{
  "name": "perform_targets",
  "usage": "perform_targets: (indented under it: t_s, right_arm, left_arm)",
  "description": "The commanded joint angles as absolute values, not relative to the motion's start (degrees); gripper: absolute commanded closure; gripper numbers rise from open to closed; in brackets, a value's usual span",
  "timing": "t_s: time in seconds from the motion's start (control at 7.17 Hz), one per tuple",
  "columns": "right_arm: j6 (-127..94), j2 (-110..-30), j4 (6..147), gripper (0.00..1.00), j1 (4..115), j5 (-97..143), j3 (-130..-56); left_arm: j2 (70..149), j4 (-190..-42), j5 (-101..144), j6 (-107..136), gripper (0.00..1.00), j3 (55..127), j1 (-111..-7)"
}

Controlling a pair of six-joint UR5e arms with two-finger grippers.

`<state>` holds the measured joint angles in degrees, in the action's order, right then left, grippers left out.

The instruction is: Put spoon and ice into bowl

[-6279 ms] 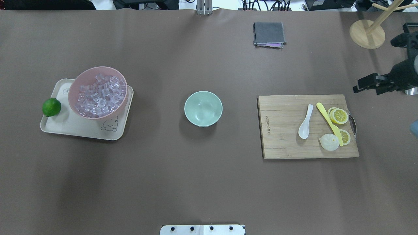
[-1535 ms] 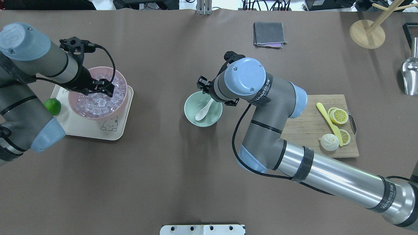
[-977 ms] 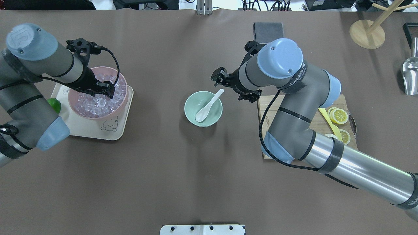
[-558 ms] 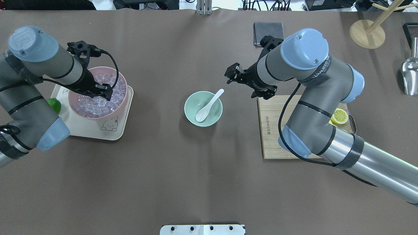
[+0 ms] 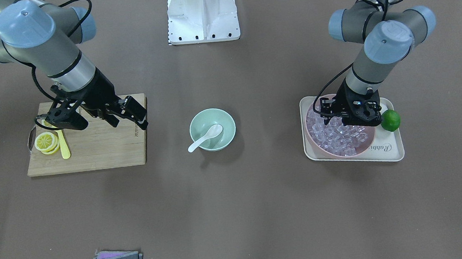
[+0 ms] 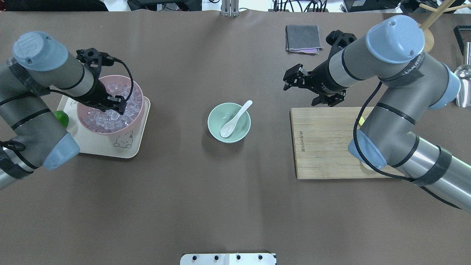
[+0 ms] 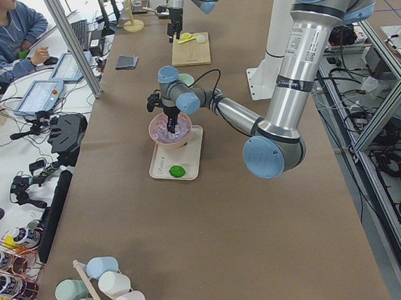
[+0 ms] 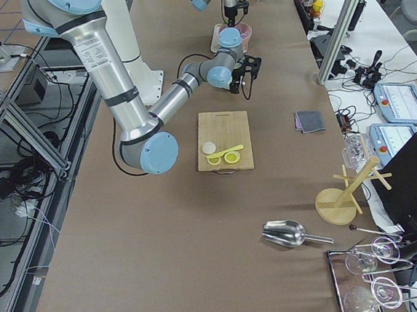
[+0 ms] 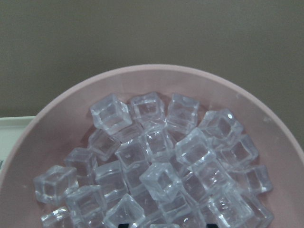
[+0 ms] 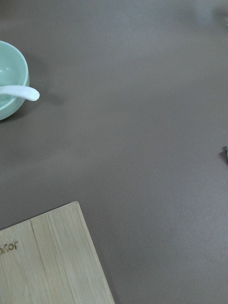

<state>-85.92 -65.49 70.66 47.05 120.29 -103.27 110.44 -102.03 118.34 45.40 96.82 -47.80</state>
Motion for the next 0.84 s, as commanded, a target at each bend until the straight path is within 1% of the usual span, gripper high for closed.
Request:
perform_targets:
  t_s: [0.0, 0.28, 0.42, 0.56, 0.7]
  right_arm:
    - [-81.8, -69.7, 70.7, 0.0, 50.6, 124.1, -105.5]
    - [-76.7, -74.4, 70.7, 0.0, 54.6, 127.7, -108.2]
    - [-74.3, -75.9, 70.7, 0.0, 55.7, 128.1, -108.5]
    - [-71.1, -77.6, 70.8, 0.0, 57.4, 128.9, -108.7]
    - [-68.8, -78.7, 70.7, 0.0, 59.6, 131.0, -108.8]
  left_arm:
    - [110.3, -102.0, 118.5, 45.5, 0.44, 96.9, -47.7]
    - [110.2, -102.0, 118.4, 45.5, 0.44, 96.9, -47.6]
    - [110.1, -102.0, 118.4, 45.5, 0.46, 96.9, -47.6]
    - [110.1, -102.0, 118.5, 45.5, 0.53, 96.7, -47.5]
    - [110.1, -102.0, 118.5, 45.5, 0.53, 96.7, -47.4]
